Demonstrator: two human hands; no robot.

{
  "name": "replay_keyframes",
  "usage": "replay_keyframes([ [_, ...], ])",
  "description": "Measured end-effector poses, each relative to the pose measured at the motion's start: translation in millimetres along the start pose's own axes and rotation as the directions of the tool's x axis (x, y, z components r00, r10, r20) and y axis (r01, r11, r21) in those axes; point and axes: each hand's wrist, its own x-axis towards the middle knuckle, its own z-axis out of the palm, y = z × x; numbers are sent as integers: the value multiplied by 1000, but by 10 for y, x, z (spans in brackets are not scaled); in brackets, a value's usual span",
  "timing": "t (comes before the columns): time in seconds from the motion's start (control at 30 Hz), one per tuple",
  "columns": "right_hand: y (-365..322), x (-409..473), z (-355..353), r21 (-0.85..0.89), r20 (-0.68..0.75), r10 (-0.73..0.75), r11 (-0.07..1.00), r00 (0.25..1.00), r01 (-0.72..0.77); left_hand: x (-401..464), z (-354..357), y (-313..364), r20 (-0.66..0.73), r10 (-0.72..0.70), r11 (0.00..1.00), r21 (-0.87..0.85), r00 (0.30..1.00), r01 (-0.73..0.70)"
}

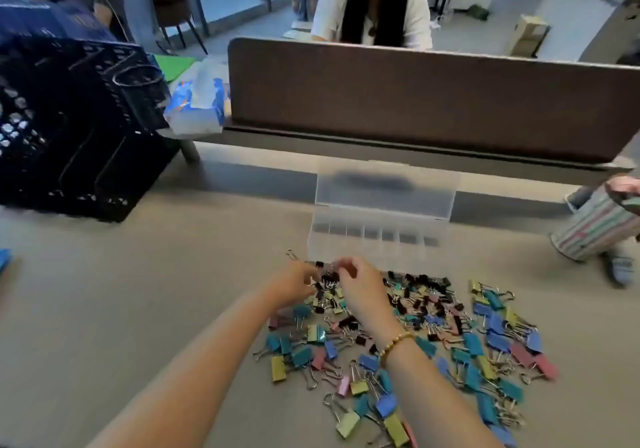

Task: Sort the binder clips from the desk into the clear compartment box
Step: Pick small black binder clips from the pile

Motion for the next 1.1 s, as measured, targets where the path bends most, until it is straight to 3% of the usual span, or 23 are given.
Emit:
replay_keyframes([
  [0.1, 473, 147, 382, -245, 20, -125, 961, 992, 126, 202, 429, -246, -129, 58, 998, 35, 990, -54],
  [0.2, 793, 231, 543, -419, 43, -252, 874, 967, 246, 345, 649, -477, -343, 115, 983, -94, 932, -156],
  [0.37, 825, 219, 416, -649, 91, -304, 704, 948, 288, 265, 691, -543, -466, 221, 937, -143, 857, -320],
  [0.5, 779, 127, 345, -651, 47, -308, 712, 950, 263, 92, 499, -570, -480, 222, 942, -118, 849, -313],
  [0.63, 837, 93, 365, -654, 61, -303, 708, 951, 267, 82, 467, -797, -401, 154, 984, -19, 903, -176],
  [0.8, 868, 144, 348, -685, 44, -287, 688, 957, 238, 77, 366, -929, -373, 127, 986, 149, 919, -75],
  [0.9, 839, 98, 332, -677, 40, -301, 693, 953, 247, 26, 370, -916, -421, 134, 990, 89, 897, -107],
  [1.1, 781, -50, 363, -677, 153, -346, 646, 926, 353, -97, 445, -675, -313, 292, 943, 253, 904, -217],
])
